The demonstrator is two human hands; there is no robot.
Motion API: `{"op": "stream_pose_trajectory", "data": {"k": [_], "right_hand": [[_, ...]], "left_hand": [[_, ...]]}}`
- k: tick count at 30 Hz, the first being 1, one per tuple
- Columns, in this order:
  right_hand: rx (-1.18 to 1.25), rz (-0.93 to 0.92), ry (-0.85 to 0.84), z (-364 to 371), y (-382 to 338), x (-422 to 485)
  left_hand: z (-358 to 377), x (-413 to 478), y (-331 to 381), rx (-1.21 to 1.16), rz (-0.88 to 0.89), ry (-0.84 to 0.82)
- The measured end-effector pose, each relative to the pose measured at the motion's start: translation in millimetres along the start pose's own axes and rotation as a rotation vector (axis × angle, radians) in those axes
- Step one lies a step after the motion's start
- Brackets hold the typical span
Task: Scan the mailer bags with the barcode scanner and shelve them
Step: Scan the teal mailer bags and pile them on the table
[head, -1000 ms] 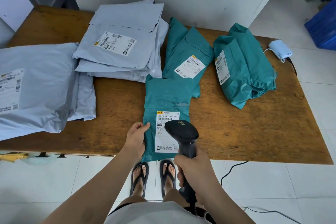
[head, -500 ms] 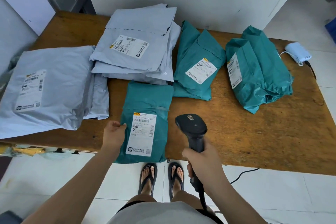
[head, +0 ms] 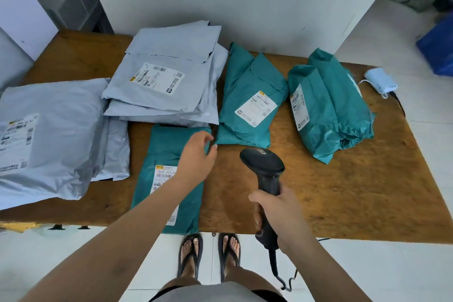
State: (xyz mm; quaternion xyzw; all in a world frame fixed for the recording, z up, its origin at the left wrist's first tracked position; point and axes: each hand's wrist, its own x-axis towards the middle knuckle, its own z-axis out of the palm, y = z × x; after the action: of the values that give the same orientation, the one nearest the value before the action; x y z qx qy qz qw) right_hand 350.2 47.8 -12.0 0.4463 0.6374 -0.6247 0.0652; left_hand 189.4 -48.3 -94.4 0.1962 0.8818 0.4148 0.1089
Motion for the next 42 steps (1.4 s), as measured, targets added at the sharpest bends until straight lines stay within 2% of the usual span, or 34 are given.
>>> {"op": "stream_pose_trajectory", "data": {"k": [3, 5, 9, 13, 17, 20, 26, 27, 32, 36, 42], "right_hand": [[0.012, -0.018, 0.008, -18, -6, 3], [0.009, -0.023, 0.024, -29, -6, 6], [0.019, -0.01, 0.08, -47, -4, 10], [0.08, -0.013, 0.119, -60, -5, 13], [0.122, -0.015, 0.11, -62, -10, 14], [0.14, -0.025, 0.118, -58, -14, 12], [0.256, 0.047, 0.108, -50, -10, -4], [0.271, 0.069, 0.088, -49, -9, -6], [0.267, 0.081, 0.056, -40, -3, -15], [0.241, 0.035, 0.081, -35, -5, -18], [0.257, 0.053, 0.088, -34, -13, -24]], "left_hand": [[31, 36, 16, 0.042, -0.002, -0.14], [49, 59, 27, 0.181, -0.045, -0.208], [71, 86, 42, 0.433, -0.145, -0.159], [68, 104, 40, 0.371, -0.234, -0.14], [56, 100, 42, 0.262, -0.144, -0.111], [54, 62, 48, 0.16, -0.135, -0.171], [62, -30, 2, 0.107, -0.275, -0.392], [60, -37, -3, 0.107, -0.29, -0.379], [48, -31, -2, 0.14, -0.315, -0.106], [52, -17, -1, 0.162, -0.268, -0.176], [59, -16, -2, 0.15, -0.225, -0.188]]}}
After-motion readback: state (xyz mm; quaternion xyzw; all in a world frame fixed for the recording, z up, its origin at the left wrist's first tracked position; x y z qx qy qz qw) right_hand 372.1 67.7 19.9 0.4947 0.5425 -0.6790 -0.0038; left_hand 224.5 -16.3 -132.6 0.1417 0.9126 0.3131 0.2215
